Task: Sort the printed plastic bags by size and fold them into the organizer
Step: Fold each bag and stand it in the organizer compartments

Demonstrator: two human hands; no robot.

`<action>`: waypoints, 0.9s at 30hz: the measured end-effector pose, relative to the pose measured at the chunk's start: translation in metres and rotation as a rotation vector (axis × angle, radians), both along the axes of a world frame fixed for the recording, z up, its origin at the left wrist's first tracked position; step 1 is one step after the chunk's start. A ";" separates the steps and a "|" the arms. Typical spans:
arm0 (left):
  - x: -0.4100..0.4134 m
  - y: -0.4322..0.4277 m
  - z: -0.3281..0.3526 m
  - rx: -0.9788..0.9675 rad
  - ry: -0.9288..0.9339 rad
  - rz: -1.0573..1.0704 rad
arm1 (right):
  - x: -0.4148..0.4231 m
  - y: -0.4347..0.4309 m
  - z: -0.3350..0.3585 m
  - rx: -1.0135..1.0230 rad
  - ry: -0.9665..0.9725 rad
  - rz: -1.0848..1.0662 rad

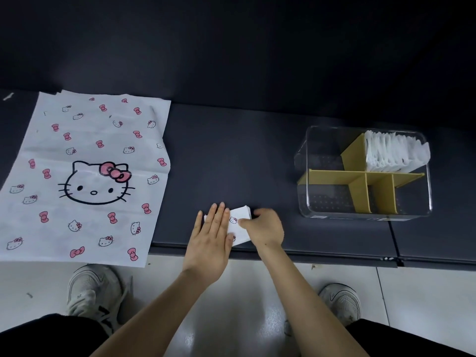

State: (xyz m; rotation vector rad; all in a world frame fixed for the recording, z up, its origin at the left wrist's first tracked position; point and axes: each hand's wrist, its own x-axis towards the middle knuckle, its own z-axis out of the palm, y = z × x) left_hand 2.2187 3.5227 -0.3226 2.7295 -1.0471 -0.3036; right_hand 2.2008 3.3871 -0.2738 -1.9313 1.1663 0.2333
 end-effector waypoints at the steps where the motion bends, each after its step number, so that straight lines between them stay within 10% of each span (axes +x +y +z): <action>1: 0.001 0.000 0.000 -0.003 0.008 0.000 | 0.002 -0.001 0.002 0.001 0.036 0.041; 11: 0.029 -0.019 0.056 -0.339 0.354 0.223 | -0.037 -0.017 0.022 0.063 -0.284 0.044; 17: 0.038 -0.086 0.126 -0.435 0.736 -0.002 | -0.080 -0.079 0.058 0.101 -0.515 -0.143; 22: 0.020 -0.164 0.158 -0.495 0.848 -0.174 | -0.118 -0.135 0.095 0.532 -0.689 -0.373; 27: 0.000 -0.240 0.164 -0.484 0.917 -0.242 | -0.149 -0.191 0.114 0.281 -0.726 -0.444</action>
